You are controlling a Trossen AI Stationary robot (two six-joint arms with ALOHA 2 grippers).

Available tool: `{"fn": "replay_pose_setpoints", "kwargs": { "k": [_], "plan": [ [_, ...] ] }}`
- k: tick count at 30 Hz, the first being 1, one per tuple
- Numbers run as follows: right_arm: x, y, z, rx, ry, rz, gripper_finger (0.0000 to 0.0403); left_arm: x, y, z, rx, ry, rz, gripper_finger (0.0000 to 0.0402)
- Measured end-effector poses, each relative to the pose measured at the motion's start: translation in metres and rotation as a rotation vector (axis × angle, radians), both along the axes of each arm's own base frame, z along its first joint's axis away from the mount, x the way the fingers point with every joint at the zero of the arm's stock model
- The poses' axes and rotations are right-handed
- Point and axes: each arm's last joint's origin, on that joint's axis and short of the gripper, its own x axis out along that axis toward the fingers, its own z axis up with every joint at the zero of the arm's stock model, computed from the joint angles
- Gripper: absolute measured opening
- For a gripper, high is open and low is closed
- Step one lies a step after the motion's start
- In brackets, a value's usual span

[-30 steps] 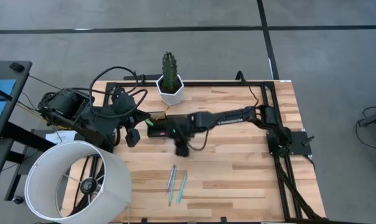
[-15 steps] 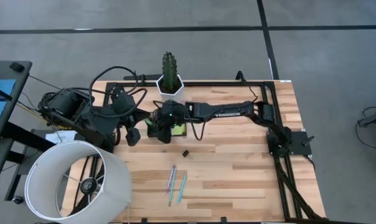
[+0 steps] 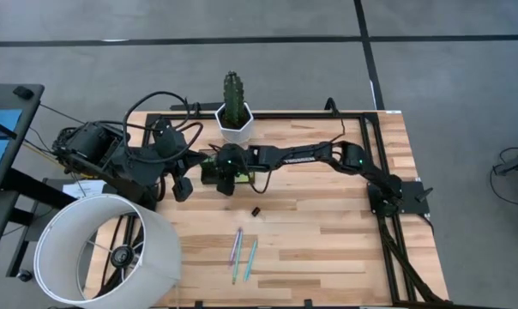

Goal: Pick and place office supplies into organizer
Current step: Put the right black binder clip into the black mesh organizer, then put the black binder clip into the black mesh organizer

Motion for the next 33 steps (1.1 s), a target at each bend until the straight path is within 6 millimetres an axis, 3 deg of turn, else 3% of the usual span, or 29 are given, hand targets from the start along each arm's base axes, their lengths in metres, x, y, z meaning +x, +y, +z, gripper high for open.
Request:
{"fn": "replay_pose_setpoints", "kwargs": {
  "k": [13, 17, 21, 25, 29, 33],
  "plan": [
    [0.001, 0.004, -0.002, -0.039, -0.001, 0.056, 0.023, 0.0, 0.0, 0.0, -0.001, 0.0, 0.0, 0.0],
    [-0.009, 0.011, 0.023, 0.086, 0.017, 0.107, 0.0233, 0.0, 0.0, 0.0, -0.001, 0.0, -0.001, 0.0],
    [-0.034, 0.024, 0.055, 0.252, 0.132, 0.152, 0.0223, 0.0, 0.0, 0.0, 0.001, 0.005, -0.001, 0.0],
    [-0.059, 0.039, 0.066, 0.408, 0.332, 0.01, 0.0215, 0.0, 0.0, 0.0, 0.001, 0.006, -0.002, 0.0],
    [-0.065, 0.053, 0.061, 0.363, 0.421, -0.101, 0.0213, 0.0, 0.0, 0.0, 0.001, 0.004, 0.0, 0.0],
    [-0.06, 0.071, 0.038, 0.34, 0.482, -0.089, 0.0222, 0.0, 0.0, 0.0, 0.001, 0.002, 0.0, 0.0]
  ]
}}
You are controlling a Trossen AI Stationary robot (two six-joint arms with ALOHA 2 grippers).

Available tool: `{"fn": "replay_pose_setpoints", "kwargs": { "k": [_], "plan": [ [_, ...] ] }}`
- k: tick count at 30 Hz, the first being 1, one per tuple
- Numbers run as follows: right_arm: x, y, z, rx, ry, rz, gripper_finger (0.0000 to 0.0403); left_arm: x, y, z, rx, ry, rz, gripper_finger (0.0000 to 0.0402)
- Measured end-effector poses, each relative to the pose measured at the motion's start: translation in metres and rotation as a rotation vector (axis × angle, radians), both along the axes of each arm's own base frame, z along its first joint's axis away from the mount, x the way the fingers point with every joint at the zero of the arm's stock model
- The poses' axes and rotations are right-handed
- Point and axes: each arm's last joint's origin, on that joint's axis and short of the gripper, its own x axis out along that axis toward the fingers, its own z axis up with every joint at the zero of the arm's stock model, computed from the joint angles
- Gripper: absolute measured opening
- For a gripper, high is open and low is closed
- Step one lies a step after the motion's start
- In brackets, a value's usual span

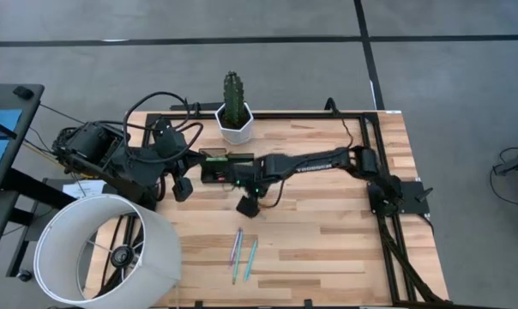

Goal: Pick and place office supplies into organizer
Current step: Put the black binder clip into the black mesh organizer

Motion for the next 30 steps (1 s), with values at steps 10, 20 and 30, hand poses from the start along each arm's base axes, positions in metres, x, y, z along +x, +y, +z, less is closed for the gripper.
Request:
{"fn": "replay_pose_setpoints", "kwargs": {
  "k": [10, 20, 30],
  "plan": [
    [-0.001, 0.017, -0.037, 0.094, 0.164, 0.002, 0.0245, 0.0, -0.001, 0.0, -0.013, 0.011, -0.022, 0.0],
    [0.001, 0.009, -0.036, 0.048, 0.155, -0.057, 0.0246, -0.001, -0.001, -0.002, -0.017, 0.034, -0.036, 0.0],
    [0.005, 0.019, -0.042, 0.005, 0.13, -0.044, 0.0246, -0.001, -0.001, -0.002, 0.003, 0.042, -0.052, 0.0]
  ]
}}
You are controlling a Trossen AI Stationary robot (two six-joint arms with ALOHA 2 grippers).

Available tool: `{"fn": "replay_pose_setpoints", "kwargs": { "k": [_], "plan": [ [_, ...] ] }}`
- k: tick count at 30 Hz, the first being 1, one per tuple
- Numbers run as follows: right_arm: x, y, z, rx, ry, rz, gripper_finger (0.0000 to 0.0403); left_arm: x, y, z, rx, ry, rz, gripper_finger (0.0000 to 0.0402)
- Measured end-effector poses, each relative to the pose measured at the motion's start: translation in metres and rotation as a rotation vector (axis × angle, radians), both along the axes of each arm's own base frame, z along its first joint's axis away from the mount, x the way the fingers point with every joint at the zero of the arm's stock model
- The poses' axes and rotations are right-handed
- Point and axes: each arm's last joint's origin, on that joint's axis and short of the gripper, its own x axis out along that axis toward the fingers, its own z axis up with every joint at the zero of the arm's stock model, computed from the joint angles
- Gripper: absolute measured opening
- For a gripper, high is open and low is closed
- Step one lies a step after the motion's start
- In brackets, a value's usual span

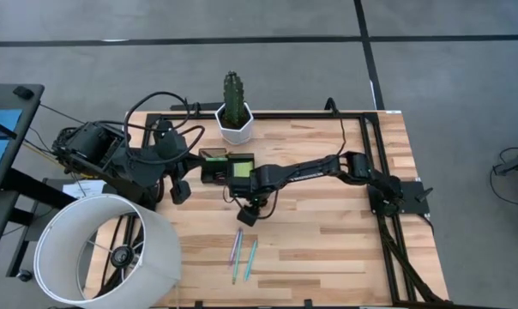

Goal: Pick and place office supplies into organizer
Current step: Put the black binder clip into the black mesh organizer

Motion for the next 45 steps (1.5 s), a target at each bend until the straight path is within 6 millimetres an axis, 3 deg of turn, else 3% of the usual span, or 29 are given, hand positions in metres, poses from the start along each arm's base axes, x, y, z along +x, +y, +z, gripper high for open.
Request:
{"fn": "replay_pose_setpoints", "kwargs": {
  "k": [7, 22, 38, 45],
  "plan": [
    [-0.002, 0.004, -0.022, 0.021, 0.096, -0.036, 0.0246, 0.0, 0.0, 0.0, 0.007, 0.003, -0.006, 0.0],
    [-0.003, 0.015, -0.022, -0.032, 0.078, 0.131, 0.0244, 0.0, 0.0, 0.0, -0.002, -0.001, 0.001, 0.0],
    [-0.014, 0.024, -0.023, -0.073, 0.169, 0.162, 0.0242, 0.0, 0.0, 0.0, -0.012, -0.007, 0.012, 0.0],
    [-0.013, 0.027, -0.023, -0.086, 0.154, 0.194, 0.0183, 0.0, 0.0, 0.0, -0.011, -0.007, 0.012, 0.0]
  ]
}}
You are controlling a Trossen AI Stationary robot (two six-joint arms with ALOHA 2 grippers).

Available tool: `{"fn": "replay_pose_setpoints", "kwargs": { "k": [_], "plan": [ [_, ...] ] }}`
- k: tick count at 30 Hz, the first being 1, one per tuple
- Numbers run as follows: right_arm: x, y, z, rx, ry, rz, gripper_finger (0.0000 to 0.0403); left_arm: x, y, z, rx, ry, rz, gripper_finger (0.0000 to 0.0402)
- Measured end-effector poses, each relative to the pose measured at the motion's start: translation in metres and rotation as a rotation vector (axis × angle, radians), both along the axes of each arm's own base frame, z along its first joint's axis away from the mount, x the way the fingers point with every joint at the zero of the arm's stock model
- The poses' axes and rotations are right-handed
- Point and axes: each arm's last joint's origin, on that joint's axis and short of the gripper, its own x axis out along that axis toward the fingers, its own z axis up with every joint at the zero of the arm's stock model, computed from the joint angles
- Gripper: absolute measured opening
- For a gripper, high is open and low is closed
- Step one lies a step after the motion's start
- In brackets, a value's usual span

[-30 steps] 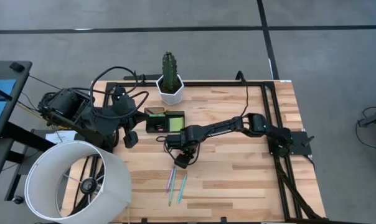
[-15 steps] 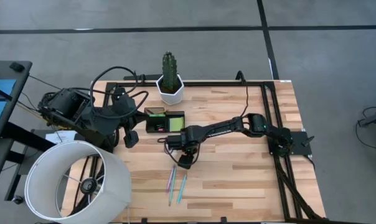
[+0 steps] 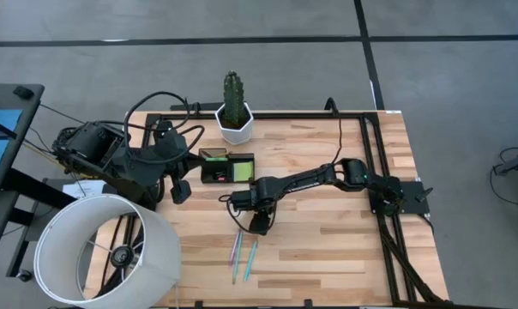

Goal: Pick and place office supplies into organizer
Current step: Put the black binder clip into the black mesh organizer

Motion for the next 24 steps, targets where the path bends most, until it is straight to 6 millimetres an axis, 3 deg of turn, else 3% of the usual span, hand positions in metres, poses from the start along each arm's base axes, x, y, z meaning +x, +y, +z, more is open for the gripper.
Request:
{"fn": "replay_pose_setpoints", "kwargs": {
  "k": [10, 16, 21, 24],
  "plan": [
    [0.007, -0.001, 0.006, 0.014, -0.077, 0.1, 0.0042, 0.0, 0.0, 0.0, -0.01, -0.005, 0.009, 0.0],
    [0.027, -0.018, 0.039, -0.027, -0.216, 0.138, 0.004, 0.0, 0.0, 0.0, -0.007, -0.007, 0.012, 0.0],
    [0.047, -0.048, 0.082, -0.104, -0.426, 0.111, 0.0059, 0.0, 0.0, 0.0, -0.006, -0.008, 0.014, 0.0],
    [0.058, -0.067, 0.096, -0.125, -0.563, 0.088, 0.0056, 0.0, 0.0, 0.0, -0.006, -0.008, 0.014, 0.0]
  ]
}}
